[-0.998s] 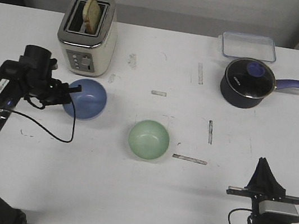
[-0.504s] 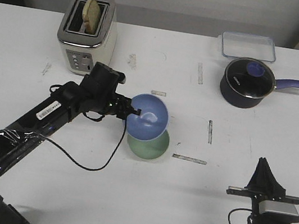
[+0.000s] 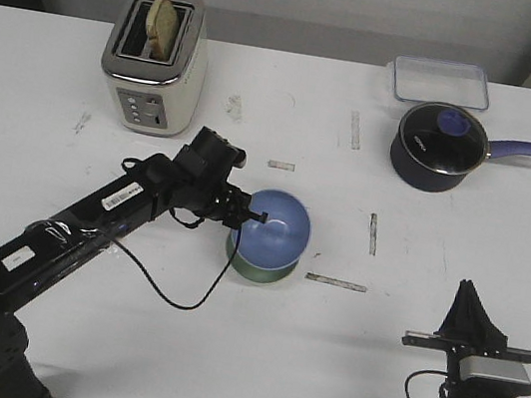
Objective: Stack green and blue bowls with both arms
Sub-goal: 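Lift the blue bowl with the left gripper and carry it over the green bowl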
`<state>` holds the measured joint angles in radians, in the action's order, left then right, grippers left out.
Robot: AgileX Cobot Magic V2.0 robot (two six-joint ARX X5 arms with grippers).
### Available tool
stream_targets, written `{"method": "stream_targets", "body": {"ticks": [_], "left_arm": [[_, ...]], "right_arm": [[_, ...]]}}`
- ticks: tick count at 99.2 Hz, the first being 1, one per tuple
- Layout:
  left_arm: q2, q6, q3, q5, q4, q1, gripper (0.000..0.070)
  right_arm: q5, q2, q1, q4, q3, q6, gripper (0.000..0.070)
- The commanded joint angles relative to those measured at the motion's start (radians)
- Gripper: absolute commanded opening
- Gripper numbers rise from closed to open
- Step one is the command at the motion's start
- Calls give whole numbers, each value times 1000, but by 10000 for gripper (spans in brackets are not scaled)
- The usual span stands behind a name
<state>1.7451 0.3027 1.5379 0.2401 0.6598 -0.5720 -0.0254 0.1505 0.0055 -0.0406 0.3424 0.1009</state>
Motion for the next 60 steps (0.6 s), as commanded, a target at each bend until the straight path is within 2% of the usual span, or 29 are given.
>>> {"method": "stream_targets", "body": {"ticks": [1, 35, 38, 43, 49, 60], "left_arm": [[28, 5, 21, 4, 14, -11, 0], [64, 5, 21, 5, 49, -24, 10], [64, 5, 21, 5, 47, -24, 30], [64, 5, 21, 5, 45, -24, 110], [64, 5, 21, 5, 44, -24, 174], [60, 5, 21, 5, 45, -24, 185]], "right_arm": [[0, -1, 1, 11, 0, 3, 4], [0, -1, 1, 11, 0, 3, 4], [0, -1, 1, 11, 1, 3, 4], [0, -1, 1, 11, 0, 3, 4], [0, -1, 1, 11, 1, 3, 4], [0, -1, 1, 11, 0, 3, 4]]}}
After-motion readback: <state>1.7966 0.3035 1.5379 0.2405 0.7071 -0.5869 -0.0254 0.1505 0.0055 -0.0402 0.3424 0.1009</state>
